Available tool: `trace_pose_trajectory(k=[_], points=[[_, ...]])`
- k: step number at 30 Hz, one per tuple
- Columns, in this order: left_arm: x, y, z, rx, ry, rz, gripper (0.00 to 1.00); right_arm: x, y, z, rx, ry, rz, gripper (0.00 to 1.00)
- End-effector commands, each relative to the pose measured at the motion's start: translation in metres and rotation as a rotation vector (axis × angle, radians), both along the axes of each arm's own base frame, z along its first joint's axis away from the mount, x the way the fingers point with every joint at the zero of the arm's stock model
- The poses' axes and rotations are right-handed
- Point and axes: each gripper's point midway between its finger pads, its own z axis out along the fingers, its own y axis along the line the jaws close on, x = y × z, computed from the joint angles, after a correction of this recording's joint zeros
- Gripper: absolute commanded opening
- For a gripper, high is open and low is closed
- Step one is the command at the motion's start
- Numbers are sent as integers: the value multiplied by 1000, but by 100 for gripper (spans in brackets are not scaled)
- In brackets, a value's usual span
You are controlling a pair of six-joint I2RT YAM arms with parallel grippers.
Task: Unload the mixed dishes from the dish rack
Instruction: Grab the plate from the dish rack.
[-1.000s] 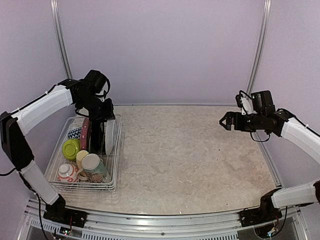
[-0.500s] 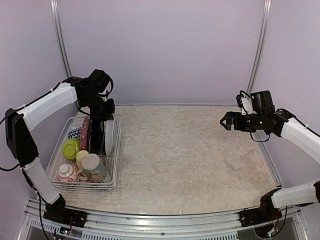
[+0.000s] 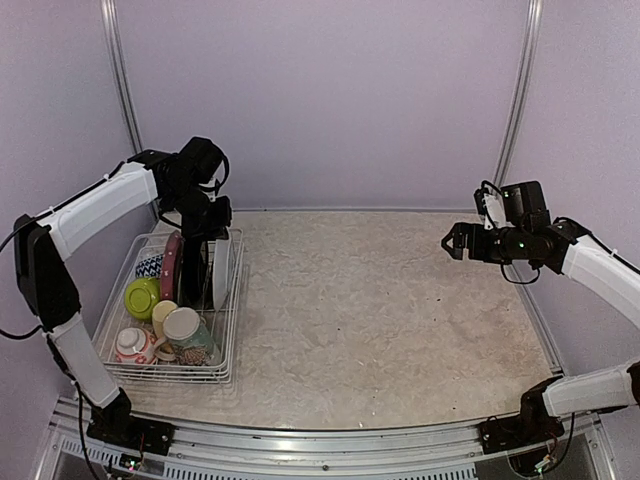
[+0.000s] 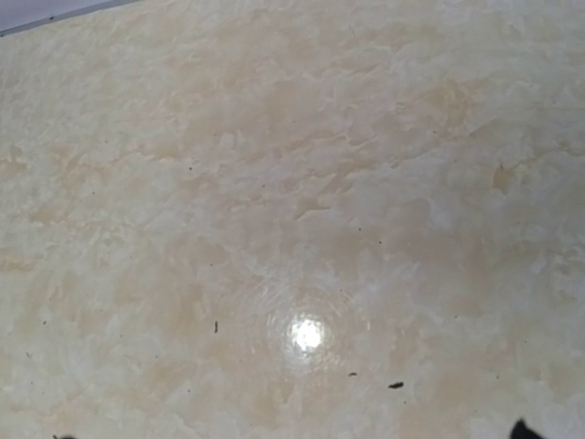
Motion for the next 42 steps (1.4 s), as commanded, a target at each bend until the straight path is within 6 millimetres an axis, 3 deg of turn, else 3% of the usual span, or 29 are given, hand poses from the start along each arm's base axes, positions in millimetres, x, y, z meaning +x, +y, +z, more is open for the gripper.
trace_pose_trajectory(k=[1, 11, 17, 22, 30, 37, 42], points=[[-10, 13, 16, 59, 10, 34, 0, -2, 0, 12, 4, -19, -10, 100], [-21, 15, 62, -10, -70, 50, 0, 2, 2, 10, 12, -17, -11, 100], [-24, 14, 70, -42, -103, 40, 0, 3, 5, 10, 30, -21, -7, 100], [-30, 20, 91, -62, -166, 54, 0, 6, 8, 14, 58, -40, -9, 100], [-39, 25, 109, -93, -209, 69, 0, 13, 19, 5, 87, -27, 6, 100], [-41, 18, 122, -161, -244, 56, 0, 18, 42, -5, 80, -13, 55, 100], [-43, -4, 150, -297, -322, -33, 0, 21, 55, -9, 60, -4, 80, 100]])
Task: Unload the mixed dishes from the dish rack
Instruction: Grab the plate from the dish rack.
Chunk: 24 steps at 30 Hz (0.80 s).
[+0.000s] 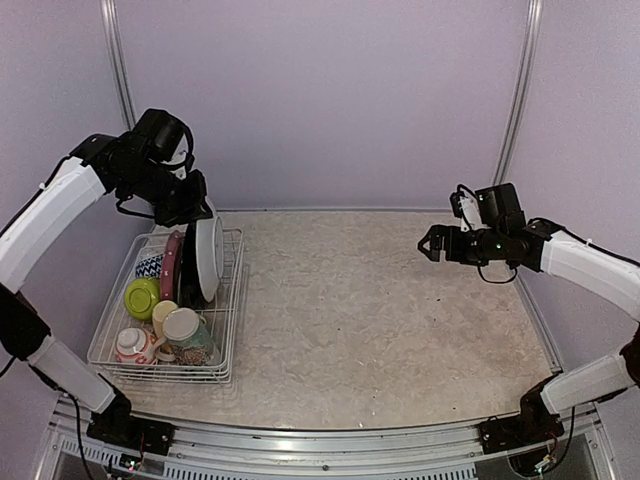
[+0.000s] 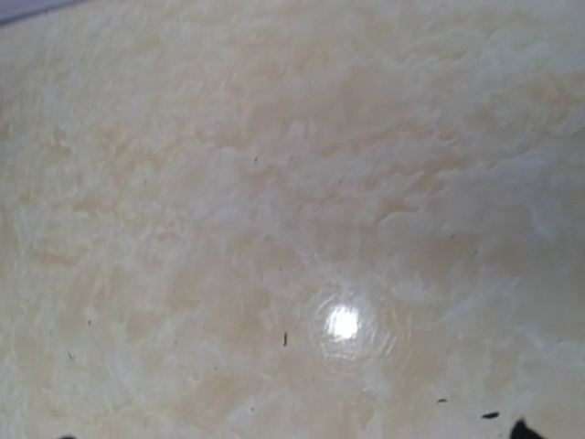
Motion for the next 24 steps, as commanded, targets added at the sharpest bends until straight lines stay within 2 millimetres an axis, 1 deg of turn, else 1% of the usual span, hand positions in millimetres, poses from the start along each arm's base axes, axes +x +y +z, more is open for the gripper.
trace_pose_trajectory(k=[1, 5, 9, 11, 14, 16, 18, 21, 23, 24], points=[[4, -14, 65, -156, -216, -58, 0, 6, 15, 8, 4, -22, 25, 100], [0, -26, 84, -205, -278, -127, 0, 7, 21, 9, 13, -17, 36, 100], [-2, -33, 93, -216, -300, -159, 0, 7, 20, 10, 16, -20, 31, 100], [-5, -40, 98, -217, -325, -198, 0, 8, 21, 10, 16, -20, 30, 100], [-14, -65, 112, -190, -426, -320, 0, 9, 23, 12, 27, -16, 32, 100], [-21, -82, 119, -129, -515, -388, 0, 10, 26, 17, 53, -22, 37, 100], [-22, -94, 124, -78, -593, -449, 0, 10, 31, 23, 86, -24, 48, 100], [-22, -114, 123, -11, -673, -535, 0, 12, 38, 27, 114, -12, 62, 100], [-22, -128, 122, 66, -737, -570, 0, 14, 41, 30, 129, 6, 62, 100], [-20, -136, 118, 110, -762, -588, 0, 16, 41, 30, 134, 19, 54, 100]])
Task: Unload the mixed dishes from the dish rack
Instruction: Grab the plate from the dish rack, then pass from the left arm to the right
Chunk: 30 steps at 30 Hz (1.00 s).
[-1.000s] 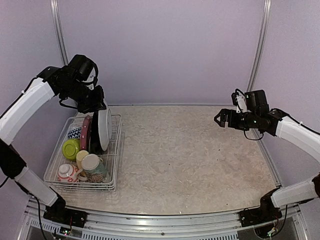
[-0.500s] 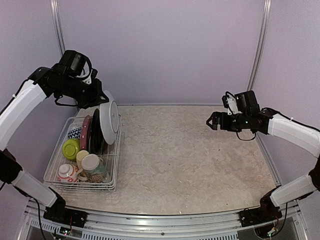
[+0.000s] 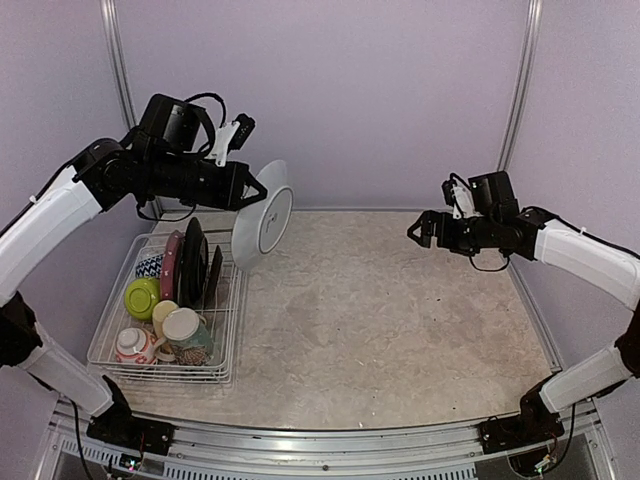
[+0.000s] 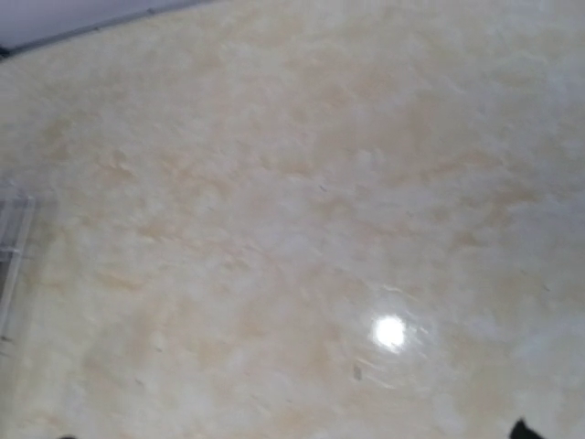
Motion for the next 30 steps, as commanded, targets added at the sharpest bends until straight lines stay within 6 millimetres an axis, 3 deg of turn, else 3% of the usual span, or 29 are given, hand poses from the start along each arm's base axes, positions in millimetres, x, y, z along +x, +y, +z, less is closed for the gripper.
trace_pose_trajectory(k=[1, 14, 20, 26, 30], points=[[22, -32, 48, 55, -402, -35, 0, 7, 14, 16, 69, 26, 9, 100], [32, -129, -19, 475, -856, -98, 0, 14, 17, 90, 394, -3, 32, 100], [27, -173, -53, 572, -973, -158, 0, 13, 40, 74, 431, 62, 114, 100], [15, -201, -68, 636, -1072, -191, 0, 14, 49, 32, 397, 167, 102, 99], [11, -208, -74, 644, -1077, -199, 0, 15, 51, 11, 421, 206, 82, 87]])
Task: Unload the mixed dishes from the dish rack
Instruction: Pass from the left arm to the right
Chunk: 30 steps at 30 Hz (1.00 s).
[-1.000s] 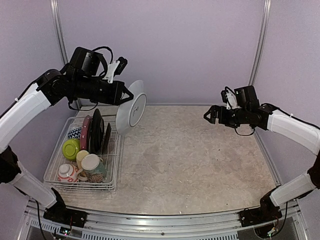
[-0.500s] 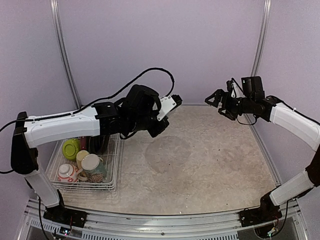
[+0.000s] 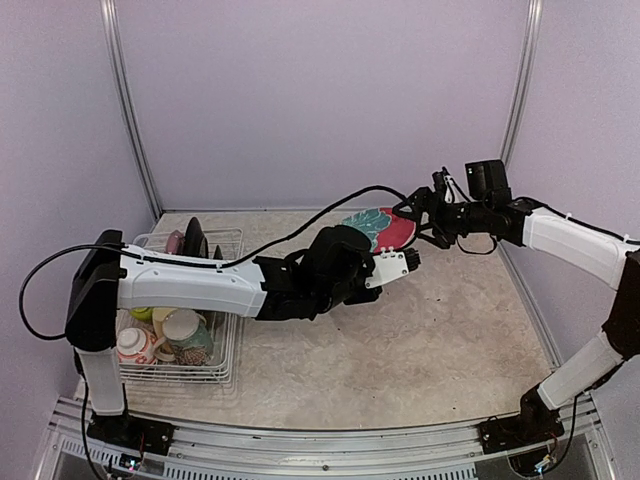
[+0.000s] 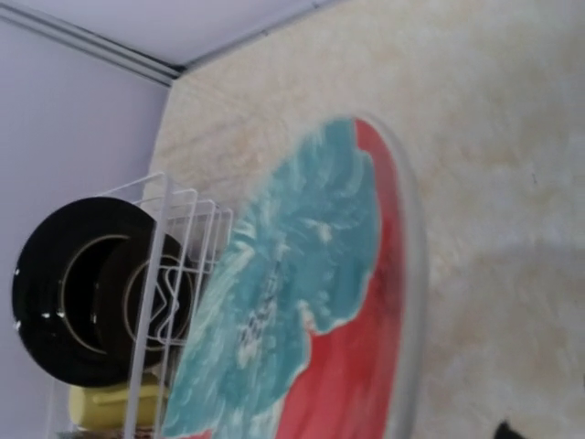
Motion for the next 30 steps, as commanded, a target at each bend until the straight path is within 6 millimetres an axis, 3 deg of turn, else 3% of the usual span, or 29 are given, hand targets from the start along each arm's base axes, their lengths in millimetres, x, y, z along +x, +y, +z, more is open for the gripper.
trace_pose_trajectory(k=[1, 7, 9, 11, 13, 16, 17, 18, 20, 24, 30], points=[[6, -9, 71, -159, -184, 41, 0, -4, 9, -29, 24, 74, 9, 83], [7, -12, 55, -89, -208, 50, 0, -7, 12, -50, 31, 114, 11, 54], [8, -11, 49, -67, -205, 55, 0, -8, 12, -53, 53, 116, 7, 39], [9, -9, 45, -57, -196, 67, 0, -10, 13, -53, 76, 115, 6, 17], [9, -7, 38, -44, -175, 78, 0, -11, 13, -53, 89, 109, 4, 0], [8, -1, 25, -32, -104, 103, 1, -10, 12, -46, 132, 73, 2, 0], [7, 1, 19, -21, -73, 105, 9, -10, 10, -43, 145, 63, 0, 0], [3, 4, 15, -21, -39, 105, 26, -10, 8, -40, 158, 50, -2, 0], [-3, 10, 4, -13, 37, 102, 44, -9, 4, -35, 181, 25, -3, 0], [-17, 25, -1, -63, 200, 104, 66, -6, -6, -34, 191, 7, -16, 0], [-31, 51, 29, -227, 411, 112, 90, -8, -38, -52, 204, -2, -76, 0]])
